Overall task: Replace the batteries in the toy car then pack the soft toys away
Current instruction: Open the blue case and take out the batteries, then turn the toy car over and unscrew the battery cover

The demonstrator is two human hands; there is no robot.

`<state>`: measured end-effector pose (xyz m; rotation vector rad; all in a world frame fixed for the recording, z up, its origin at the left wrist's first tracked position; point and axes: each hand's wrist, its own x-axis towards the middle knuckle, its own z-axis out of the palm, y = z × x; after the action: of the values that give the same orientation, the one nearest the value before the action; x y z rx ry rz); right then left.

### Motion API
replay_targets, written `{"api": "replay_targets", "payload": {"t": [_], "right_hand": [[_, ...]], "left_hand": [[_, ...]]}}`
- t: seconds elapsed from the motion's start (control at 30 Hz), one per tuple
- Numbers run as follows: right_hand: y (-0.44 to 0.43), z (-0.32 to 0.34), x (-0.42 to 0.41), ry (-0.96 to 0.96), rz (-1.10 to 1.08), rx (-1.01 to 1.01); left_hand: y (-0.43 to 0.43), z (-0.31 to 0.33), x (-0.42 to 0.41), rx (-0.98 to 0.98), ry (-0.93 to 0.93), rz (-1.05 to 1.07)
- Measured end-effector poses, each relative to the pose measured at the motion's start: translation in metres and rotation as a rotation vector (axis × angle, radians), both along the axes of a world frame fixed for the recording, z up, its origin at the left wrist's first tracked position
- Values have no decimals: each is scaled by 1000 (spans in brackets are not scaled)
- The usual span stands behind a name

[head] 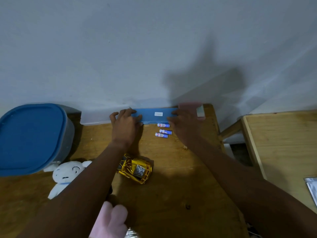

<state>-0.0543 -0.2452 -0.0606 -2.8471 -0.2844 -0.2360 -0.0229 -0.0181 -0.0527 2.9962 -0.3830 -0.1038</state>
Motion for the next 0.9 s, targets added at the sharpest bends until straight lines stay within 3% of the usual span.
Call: {"api": "replay_targets", "payload": {"t": [0.3,0.47,0.67,0.9], "right_hand": [[4,1,-3,76,-48,19],[2,10,-3,214,-96,30],[-3,9,-5,247,-13,35],[-6,2,-2,194,22,-117]], "left_hand": [[-8,0,-6,39,42,46],[-15,4,-9,103,95,47],[-22,8,-15,123,178,60],[-19,7,-12,83,265,57]]}}
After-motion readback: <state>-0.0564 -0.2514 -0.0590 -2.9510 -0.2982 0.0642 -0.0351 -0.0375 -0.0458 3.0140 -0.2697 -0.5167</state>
